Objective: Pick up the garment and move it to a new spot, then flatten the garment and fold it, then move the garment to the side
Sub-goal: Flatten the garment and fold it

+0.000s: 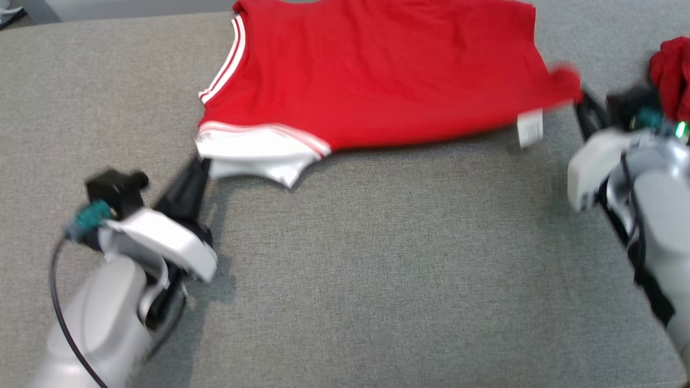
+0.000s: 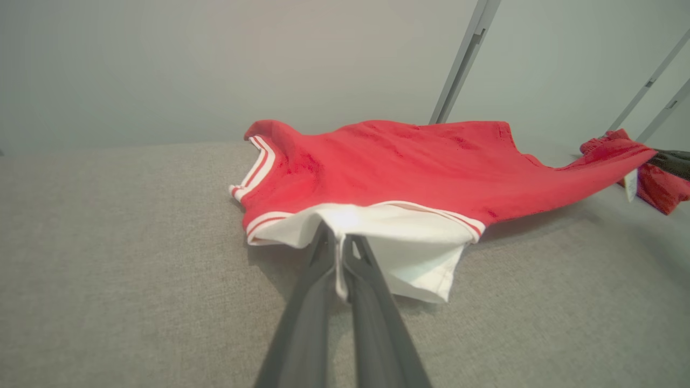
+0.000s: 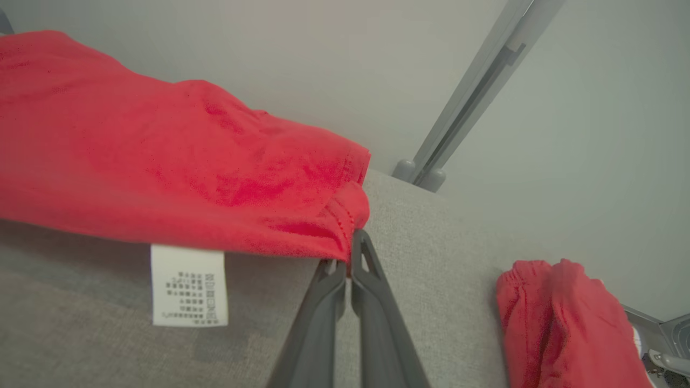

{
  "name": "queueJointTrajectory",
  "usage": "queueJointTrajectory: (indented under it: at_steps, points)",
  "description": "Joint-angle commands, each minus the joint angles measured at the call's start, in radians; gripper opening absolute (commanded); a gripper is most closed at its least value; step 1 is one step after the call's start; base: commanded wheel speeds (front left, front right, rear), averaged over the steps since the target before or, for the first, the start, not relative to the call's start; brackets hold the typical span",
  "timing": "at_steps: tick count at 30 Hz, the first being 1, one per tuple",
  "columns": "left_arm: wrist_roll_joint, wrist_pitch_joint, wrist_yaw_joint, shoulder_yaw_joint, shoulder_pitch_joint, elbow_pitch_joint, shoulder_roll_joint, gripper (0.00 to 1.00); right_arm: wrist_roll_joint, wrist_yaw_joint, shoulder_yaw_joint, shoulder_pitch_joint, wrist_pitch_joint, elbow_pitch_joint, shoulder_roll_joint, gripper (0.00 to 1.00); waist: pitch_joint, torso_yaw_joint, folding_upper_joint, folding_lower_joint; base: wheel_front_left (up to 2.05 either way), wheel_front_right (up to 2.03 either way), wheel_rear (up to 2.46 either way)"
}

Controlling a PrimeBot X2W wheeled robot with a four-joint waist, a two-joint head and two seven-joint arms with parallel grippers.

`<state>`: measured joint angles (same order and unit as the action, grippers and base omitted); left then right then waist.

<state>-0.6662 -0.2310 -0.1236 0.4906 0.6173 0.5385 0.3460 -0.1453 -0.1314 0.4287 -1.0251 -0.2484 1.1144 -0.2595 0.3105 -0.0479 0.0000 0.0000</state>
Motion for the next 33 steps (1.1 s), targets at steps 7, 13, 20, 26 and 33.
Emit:
queueJointTrajectory:
  at_steps: [7, 13, 20, 26, 33]
  points:
    - [0.0, -0.03, -0.006, -0.001, -0.202, -0.123, 0.053, 0.0, -0.062, 0.001, -0.068, 0.316, -0.013, -0.118, -0.017, 0.0, -0.045, 0.016, 0.0, 0.0, 0.0, 0.0, 0.0]
    - [0.016, -0.03, 0.018, -0.051, -0.358, -0.264, 0.089, 0.0, -0.08, 0.001, -0.106, 0.458, -0.013, -0.207, -0.045, 0.0, -0.079, 0.025, 0.0, 0.0, 0.0, 0.0, 0.0]
    - [0.023, 0.04, 0.085, -0.046, -0.535, -0.505, 0.172, 0.0, -0.073, 0.001, -0.142, 0.611, -0.013, -0.3, -0.076, 0.0, -0.109, 0.056, 0.0, 0.0, 0.0, 0.0, 0.0]
    - [0.002, 0.108, 0.122, -0.025, -0.614, -0.6, 0.186, 0.0, -0.097, 0.001, -0.117, 0.669, -0.013, -0.309, -0.079, 0.0, -0.108, 0.065, 0.0, 0.0, 0.0, 0.0, 0.0]
    - [-0.014, 0.184, 0.142, -0.012, -0.669, -0.675, 0.23, 0.0, -0.11, 0.001, -0.123, 0.736, -0.012, -0.367, -0.095, 0.0, -0.114, 0.059, 0.0, 0.0, 0.0, 0.0, 0.0]
